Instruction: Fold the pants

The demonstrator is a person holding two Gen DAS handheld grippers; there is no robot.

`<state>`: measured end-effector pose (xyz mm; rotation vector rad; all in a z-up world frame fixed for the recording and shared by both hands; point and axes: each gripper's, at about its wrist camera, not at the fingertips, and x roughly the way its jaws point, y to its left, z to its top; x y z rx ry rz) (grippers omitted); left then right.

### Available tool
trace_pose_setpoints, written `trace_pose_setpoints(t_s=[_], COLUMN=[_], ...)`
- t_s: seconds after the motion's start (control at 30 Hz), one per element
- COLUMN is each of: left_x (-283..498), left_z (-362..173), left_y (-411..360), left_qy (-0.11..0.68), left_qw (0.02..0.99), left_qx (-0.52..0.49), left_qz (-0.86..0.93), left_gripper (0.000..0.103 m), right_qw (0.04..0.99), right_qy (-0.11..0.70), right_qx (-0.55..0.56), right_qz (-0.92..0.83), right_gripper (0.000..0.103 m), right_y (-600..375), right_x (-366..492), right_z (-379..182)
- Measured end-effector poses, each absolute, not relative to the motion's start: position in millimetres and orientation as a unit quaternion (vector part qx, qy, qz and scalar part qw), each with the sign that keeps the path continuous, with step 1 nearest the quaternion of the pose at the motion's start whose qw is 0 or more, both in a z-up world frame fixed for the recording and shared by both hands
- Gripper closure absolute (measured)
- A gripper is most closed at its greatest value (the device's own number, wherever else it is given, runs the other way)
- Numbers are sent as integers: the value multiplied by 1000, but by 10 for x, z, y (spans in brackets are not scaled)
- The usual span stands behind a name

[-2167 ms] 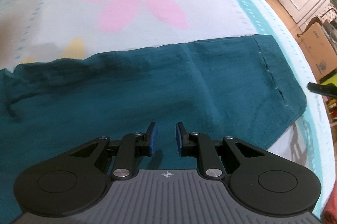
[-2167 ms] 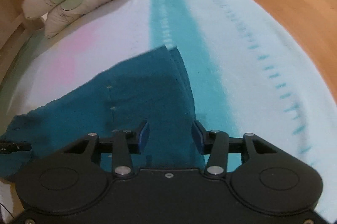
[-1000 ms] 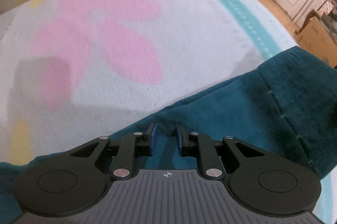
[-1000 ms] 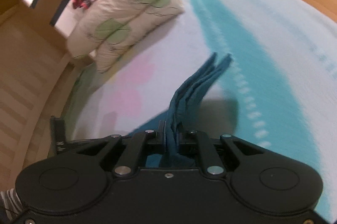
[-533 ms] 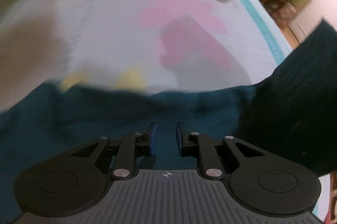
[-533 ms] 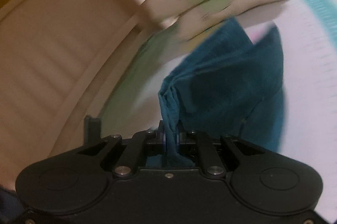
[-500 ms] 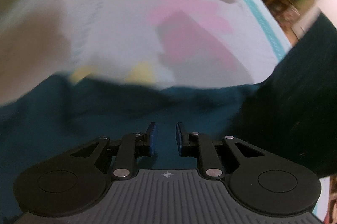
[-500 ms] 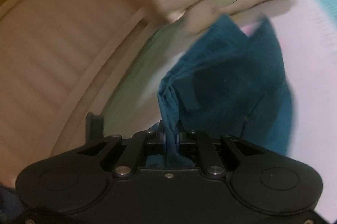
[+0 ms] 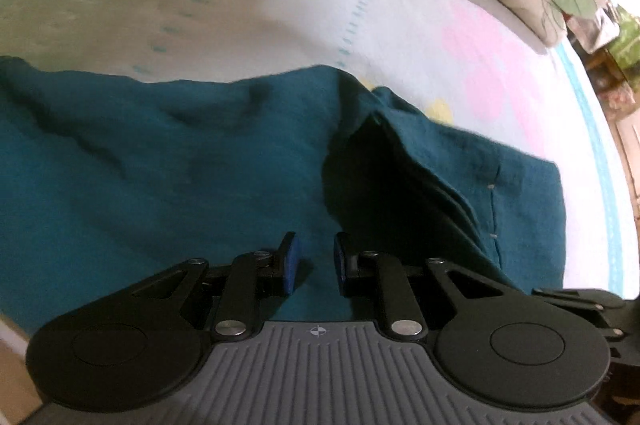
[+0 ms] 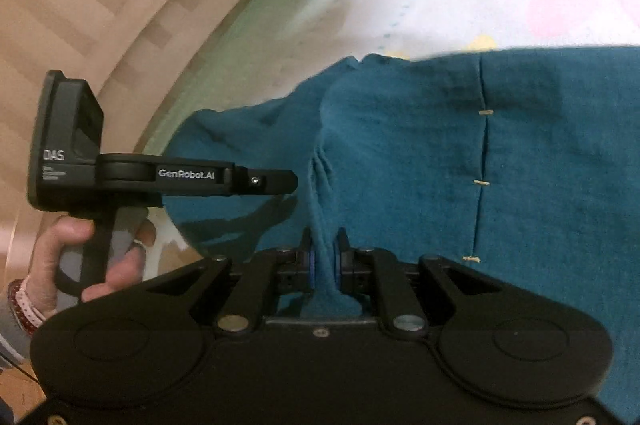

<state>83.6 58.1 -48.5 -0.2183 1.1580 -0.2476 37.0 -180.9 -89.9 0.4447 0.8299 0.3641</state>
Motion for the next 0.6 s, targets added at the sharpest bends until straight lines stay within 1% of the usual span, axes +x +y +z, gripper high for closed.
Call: trace_pose_setpoints(t_s=[0.07, 0.1, 0.13, 0.2, 0.23, 0.3, 0.4, 0.53, 0.6], left_x=[821, 825, 830, 828, 829, 801, 745, 662, 612], left_z=[-452, -436, -421, -410, -381, -350, -253, -226, -266], left_y=[602, 627, 636, 636, 617, 604, 480, 286, 149], left_qy=[539, 536, 533, 530, 529, 522, 502, 501, 508], left_qw=[827, 829, 830, 832, 833, 837, 848, 841, 832], left_qx=[-114, -119, -123, -124, -121, -116, -102, -93, -79], left_qz=[-112, -109, -107, -108, -110, -120, -138, -182, -208], left_gripper=[85, 85, 85, 85, 85, 85, 85, 84, 84], right_qw=[876, 877, 878, 872, 867, 868, 888, 910, 914], right_qy=[396, 398, 401, 411, 417, 402, 364, 349, 348], right_qx=[214, 211, 208, 208, 214, 229, 219, 204, 204], right_qz=[171, 165, 158, 163, 168, 179, 175, 88, 43], right_gripper=[84, 79, 76, 61, 58, 57, 54, 54, 58], right_y=[-1806, -1801, -1742, -1741, -1769, -1831, -1987, -2400, -2643], right_x=[357, 363, 402, 446, 408, 353, 210, 164, 163], right_z=[-905, -923, -959, -1038, -1002, -930, -734, -670, -708])
